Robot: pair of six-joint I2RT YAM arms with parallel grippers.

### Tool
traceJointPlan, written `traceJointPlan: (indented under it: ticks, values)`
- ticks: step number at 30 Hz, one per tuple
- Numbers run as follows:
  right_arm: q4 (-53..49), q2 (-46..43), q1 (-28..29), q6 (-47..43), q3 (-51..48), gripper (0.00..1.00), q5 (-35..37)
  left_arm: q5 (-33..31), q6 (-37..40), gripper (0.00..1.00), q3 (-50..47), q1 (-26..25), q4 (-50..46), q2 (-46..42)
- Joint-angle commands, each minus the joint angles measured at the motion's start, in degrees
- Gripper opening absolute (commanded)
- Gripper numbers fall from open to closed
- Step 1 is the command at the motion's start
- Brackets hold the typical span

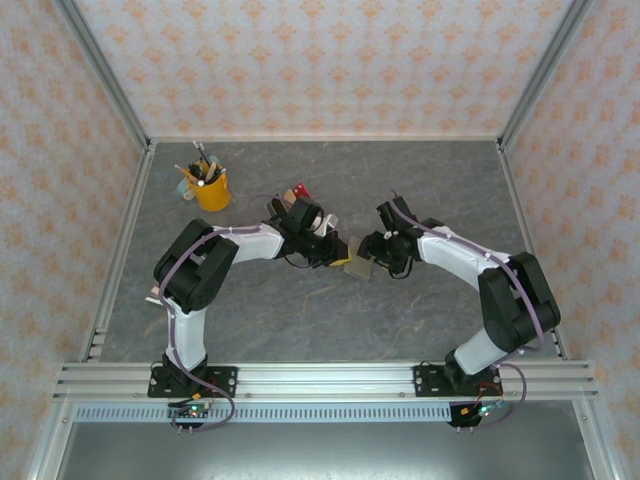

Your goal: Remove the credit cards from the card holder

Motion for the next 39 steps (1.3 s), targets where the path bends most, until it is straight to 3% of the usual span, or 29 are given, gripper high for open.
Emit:
traceJointPlan:
  ticks: [1, 9, 19, 26, 39]
  values:
    - [-1.9, 1.8, 0.9, -0.9, 2.9, 0.57, 0.9, -0.5, 1.2, 0.00, 1.6, 0.1, -1.4, -1.6]
    - [-2.2, 5.2, 1.5, -1.4, 5.9, 0.49, 1.1, -0.4, 1.0, 0.00, 1.8, 0.0, -1.4, -1.5]
    - [-3.1, 8.2, 1.7, -1.3, 6.6, 0.47, 2.1, -0.2, 1.1, 0.00, 2.0, 0.0, -1.7, -1.9]
    - [-4.3, 8.8, 1.7, -0.3, 6.0, 0.36, 3.7, -1.9, 1.7, 0.00, 2.5, 0.0, -3.5, -2.1]
    - [-7.9, 4.3, 1.5, 3.7, 2.0, 0.09, 10.6, -6.6, 1.5, 0.00, 0.8, 0.4, -5.4, -2.6]
